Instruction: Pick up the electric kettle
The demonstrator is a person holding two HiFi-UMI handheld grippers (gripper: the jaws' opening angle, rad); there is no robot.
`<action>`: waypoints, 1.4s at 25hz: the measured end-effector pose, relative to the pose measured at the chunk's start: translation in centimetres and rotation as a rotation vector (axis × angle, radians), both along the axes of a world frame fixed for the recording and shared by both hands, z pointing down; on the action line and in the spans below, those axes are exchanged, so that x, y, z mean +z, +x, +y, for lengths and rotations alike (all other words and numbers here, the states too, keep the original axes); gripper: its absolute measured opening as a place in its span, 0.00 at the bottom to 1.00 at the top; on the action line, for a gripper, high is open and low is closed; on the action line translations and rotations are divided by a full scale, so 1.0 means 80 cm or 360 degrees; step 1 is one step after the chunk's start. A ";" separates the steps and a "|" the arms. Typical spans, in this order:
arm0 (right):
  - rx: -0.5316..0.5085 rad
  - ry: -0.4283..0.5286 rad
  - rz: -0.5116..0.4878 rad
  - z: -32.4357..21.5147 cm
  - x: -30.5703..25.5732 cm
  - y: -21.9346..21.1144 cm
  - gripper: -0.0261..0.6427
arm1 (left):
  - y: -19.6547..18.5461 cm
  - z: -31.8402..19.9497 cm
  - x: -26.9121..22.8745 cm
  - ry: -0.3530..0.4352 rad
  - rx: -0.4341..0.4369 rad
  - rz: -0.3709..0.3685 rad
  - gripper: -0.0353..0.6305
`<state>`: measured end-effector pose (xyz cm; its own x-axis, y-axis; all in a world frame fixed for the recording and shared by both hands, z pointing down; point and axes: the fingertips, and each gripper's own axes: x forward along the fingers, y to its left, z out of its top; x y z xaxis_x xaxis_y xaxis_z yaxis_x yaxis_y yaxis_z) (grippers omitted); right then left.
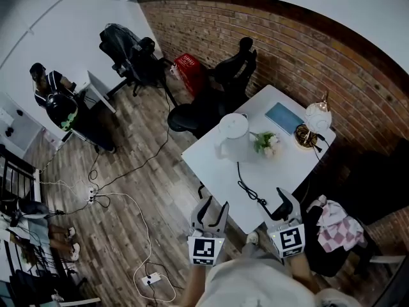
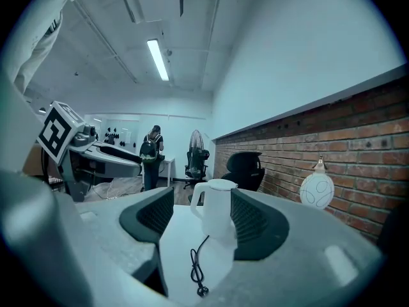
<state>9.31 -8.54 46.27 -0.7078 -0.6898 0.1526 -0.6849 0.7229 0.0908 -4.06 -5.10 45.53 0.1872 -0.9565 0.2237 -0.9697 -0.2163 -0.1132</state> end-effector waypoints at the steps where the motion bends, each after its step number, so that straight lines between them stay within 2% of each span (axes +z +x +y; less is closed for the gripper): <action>1: -0.0006 -0.0001 -0.0003 -0.007 0.001 0.002 0.46 | 0.002 -0.006 0.000 -0.0001 -0.0006 -0.0002 0.34; 4: -0.0018 -0.0028 -0.0006 -0.025 0.002 0.005 0.46 | 0.005 -0.022 -0.001 -0.0009 -0.0027 -0.0010 0.34; 7: -0.0008 -0.0119 -0.0017 -0.038 0.005 0.008 0.46 | 0.007 -0.034 0.000 -0.0016 -0.0052 -0.0017 0.34; 12: -0.0072 -0.0019 -0.0015 -0.064 0.004 0.009 0.46 | 0.009 -0.053 -0.002 -0.0020 -0.0081 -0.0026 0.34; 19: -0.0061 -0.0130 -0.0029 -0.089 0.014 0.010 0.46 | 0.009 -0.079 -0.001 0.0009 -0.0097 -0.0047 0.34; 21: -0.0080 -0.0094 -0.0029 -0.096 0.013 0.006 0.46 | 0.006 -0.084 -0.004 0.0030 -0.0097 -0.0051 0.34; 28: -0.0107 -0.0028 -0.0015 -0.113 0.014 -0.008 0.46 | -0.007 -0.099 0.005 -0.0038 -0.0114 -0.0028 0.34; 31: -0.0061 -0.0122 -0.0010 -0.120 0.020 -0.012 0.46 | -0.012 -0.112 0.010 -0.0050 -0.0090 -0.0021 0.34; 35: -0.0073 -0.0003 0.0009 -0.136 0.021 -0.019 0.46 | -0.018 -0.129 0.016 -0.0060 -0.0050 -0.0013 0.34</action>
